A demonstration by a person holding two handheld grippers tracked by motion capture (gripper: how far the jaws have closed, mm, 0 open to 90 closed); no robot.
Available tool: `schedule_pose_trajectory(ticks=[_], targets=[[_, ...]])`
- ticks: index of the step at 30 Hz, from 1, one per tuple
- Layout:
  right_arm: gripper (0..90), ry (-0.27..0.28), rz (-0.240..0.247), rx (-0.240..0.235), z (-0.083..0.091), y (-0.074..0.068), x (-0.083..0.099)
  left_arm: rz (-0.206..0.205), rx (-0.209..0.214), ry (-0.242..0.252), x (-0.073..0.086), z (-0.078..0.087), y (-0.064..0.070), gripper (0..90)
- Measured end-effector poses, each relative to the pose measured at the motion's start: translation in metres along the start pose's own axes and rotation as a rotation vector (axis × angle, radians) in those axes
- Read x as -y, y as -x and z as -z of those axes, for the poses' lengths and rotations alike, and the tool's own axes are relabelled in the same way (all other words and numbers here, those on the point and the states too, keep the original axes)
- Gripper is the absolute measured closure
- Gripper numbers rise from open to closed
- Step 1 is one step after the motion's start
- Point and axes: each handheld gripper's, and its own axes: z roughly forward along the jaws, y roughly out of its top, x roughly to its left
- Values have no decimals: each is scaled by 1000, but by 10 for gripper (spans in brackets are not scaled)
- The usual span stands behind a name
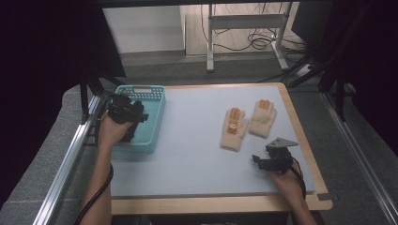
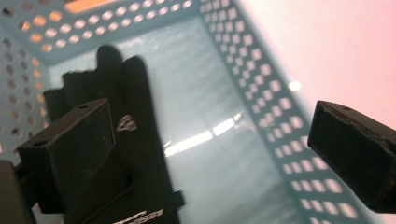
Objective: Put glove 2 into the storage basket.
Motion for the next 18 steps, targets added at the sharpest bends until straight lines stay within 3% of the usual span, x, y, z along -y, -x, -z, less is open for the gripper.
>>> schedule_pose_trajectory(ticks=[1,6,8,9,12,13,14,16,18], targets=[[270,0,0,0,0,0,0,0,0,0,0,0,0,10],[270,0,0,0,0,0,0,-50,67,55,-6,5,33,9],[270,0,0,0,0,0,0,-62,78,64,-6,5,40,9],[270,0,0,0,0,0,0,-92,97,74,-6,6,52,7],[270,0,-1,0,0,0,0,-112,118,87,-5,5,64,6],[270,0,-1,-1,0,0,0,-135,136,100,-2,4,76,5],[270,0,-1,-1,0,0,0,-135,136,100,-2,4,76,4],[270,0,-1,0,0,0,0,-164,169,119,2,4,92,2],[270,0,-1,0,0,0,0,-174,178,122,4,3,98,2]])
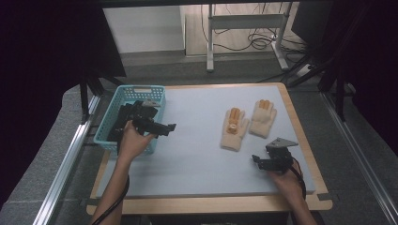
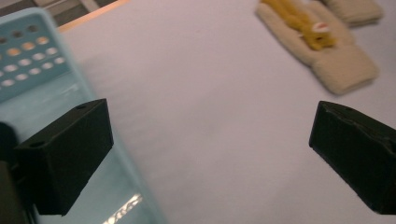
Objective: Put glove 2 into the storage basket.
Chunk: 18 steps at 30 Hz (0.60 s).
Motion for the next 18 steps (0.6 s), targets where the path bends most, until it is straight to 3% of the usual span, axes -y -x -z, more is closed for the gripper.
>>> schedule_pose_trajectory(ticks=[2,5,8,11,13,16,17,18], targets=[[270,-1,-1,0,0,0,0,-30,26,16,5,-3,16,1],[270,0,0,-1,0,0,0,-53,44,35,10,-5,26,1],[269,0,0,0,0,0,0,-78,79,65,25,-13,46,1],[268,0,0,-1,0,0,0,-85,89,62,35,-19,55,1],[263,-1,-1,-4,0,0,0,-94,90,55,52,-29,66,0],[259,-1,-1,-7,0,1,0,-81,98,48,65,-36,72,1],[257,-2,-1,-9,0,1,0,-84,80,26,76,-44,77,1],[257,-2,-1,-9,0,1,0,-84,80,26,76,-44,77,1]])
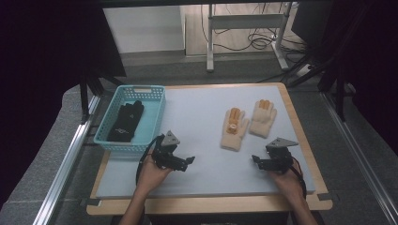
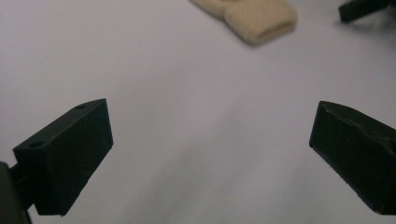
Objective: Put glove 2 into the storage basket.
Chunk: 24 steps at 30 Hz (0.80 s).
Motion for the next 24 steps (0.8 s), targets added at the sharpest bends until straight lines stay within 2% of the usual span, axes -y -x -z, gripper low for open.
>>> schedule_pose_trajectory(ticks=[1,2,3,5,6,7,8,9,10,13,16,17,19,21,22,23,24], targets=[[255,1,-1,-1,0,0,0,-3,-6,-22,5,-4,2,1],[255,0,0,-1,0,0,0,-26,-40,-73,14,-11,5,0],[255,0,0,-1,0,0,0,-26,-40,-73,14,-11,5,0],[255,-1,0,-2,0,0,0,-44,-82,-117,20,-16,6,0],[255,0,0,-2,0,0,0,-43,-92,-122,22,-17,6,0],[255,1,0,-3,0,0,0,-33,-87,-119,24,-17,5,0],[257,1,-1,-5,0,0,0,-3,-67,-109,27,-17,4,0],[261,5,-3,-17,1,1,0,46,-40,-106,30,-18,0,0],[261,8,-9,-21,2,2,0,59,-37,-101,30,-17,-1,0],[271,14,-19,-26,2,4,0,53,-46,-102,30,-18,0,9],[304,17,-13,-9,4,10,-4,54,-45,-104,31,-18,0,9],[331,30,-29,-8,6,16,-9,52,-45,-104,31,-18,0,9],[346,37,-31,-2,6,19,-12,54,-44,-103,31,-18,0,9],[388,43,-39,19,5,33,-26,55,-45,-102,31,-18,0,10],[388,43,-39,19,5,33,-26,55,-45,-102,31,-18,0,10],[428,54,-43,28,3,43,-37,55,-45,-102,31,-18,0,10],[428,54,-43,28,3,43,-37,55,-45,-102,31,-18,0,10]])
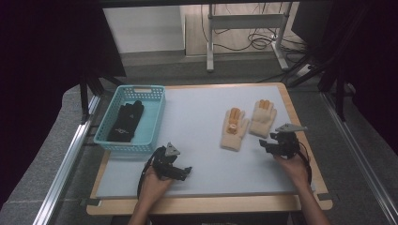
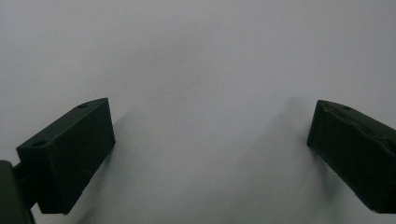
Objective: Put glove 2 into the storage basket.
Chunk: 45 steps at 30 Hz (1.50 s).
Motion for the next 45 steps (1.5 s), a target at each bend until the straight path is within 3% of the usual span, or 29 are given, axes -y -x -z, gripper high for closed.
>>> schedule_pose_trajectory(ticks=[5,7,10,12,16,17,21,22,23,24,25,29,37,45], targets=[[416,15,9,45,-21,25,-32,1,0,1,0,0,0,10],[388,13,8,52,-25,28,-35,1,0,1,0,0,0,10],[319,-1,-16,79,-43,43,-46,1,0,1,0,0,0,10],[291,10,-57,70,-59,54,-51,1,0,1,0,0,0,10],[272,1,-65,61,-74,59,-52,3,0,2,0,0,0,11],[259,-14,-49,54,-84,59,-52,3,0,3,0,0,0,11],[253,-25,-18,53,-94,57,-51,2,0,2,0,0,0,10],[309,-56,25,59,-99,53,-49,2,0,2,0,0,0,11],[365,-55,36,54,-101,52,-48,2,0,2,0,0,0,11],[365,-55,36,54,-101,52,-48,2,0,2,0,0,0,11],[442,-57,21,32,-100,51,-47,2,0,2,0,0,0,11],[528,-59,4,17,-97,50,-47,3,0,2,0,0,0,11],[547,-24,-27,-3,-86,50,-43,-3,0,-3,0,0,0,11],[547,38,-15,-48,-51,36,-43,-2,0,-2,0,0,0,12]])
